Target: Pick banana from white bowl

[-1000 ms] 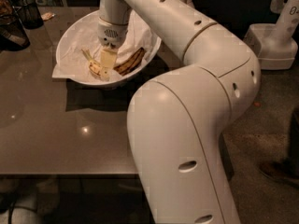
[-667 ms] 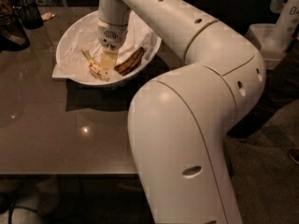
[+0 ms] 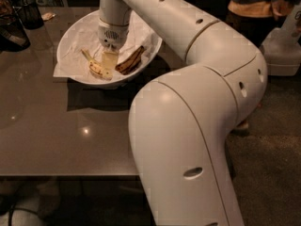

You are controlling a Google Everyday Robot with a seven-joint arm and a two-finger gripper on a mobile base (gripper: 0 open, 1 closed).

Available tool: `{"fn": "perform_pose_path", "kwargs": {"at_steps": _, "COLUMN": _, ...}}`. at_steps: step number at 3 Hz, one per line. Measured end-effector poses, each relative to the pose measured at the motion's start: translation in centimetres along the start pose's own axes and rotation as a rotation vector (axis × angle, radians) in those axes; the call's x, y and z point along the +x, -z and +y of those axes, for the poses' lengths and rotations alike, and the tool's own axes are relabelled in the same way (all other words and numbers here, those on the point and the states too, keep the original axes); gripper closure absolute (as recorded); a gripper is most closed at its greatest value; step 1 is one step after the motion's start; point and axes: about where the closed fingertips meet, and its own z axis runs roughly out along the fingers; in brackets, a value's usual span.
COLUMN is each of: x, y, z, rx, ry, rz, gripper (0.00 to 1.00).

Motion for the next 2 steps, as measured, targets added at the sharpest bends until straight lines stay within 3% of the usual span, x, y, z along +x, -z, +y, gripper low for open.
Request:
{"fn": "perform_pose_path", "kwargs": {"at_steps": 1, "x": -0.1, "y": 0.6, "z": 0.2, "rx": 0.024, "ry": -0.003, "rz": -0.019, "gripper": 1.00}}
{"fn": "perform_pose_path", "kwargs": {"at_steps": 2, "x": 0.7, "y": 2.9, "z": 2.0, "rx": 0.074, "ry": -0.008, "rz": -0.027, "gripper": 1.00}}
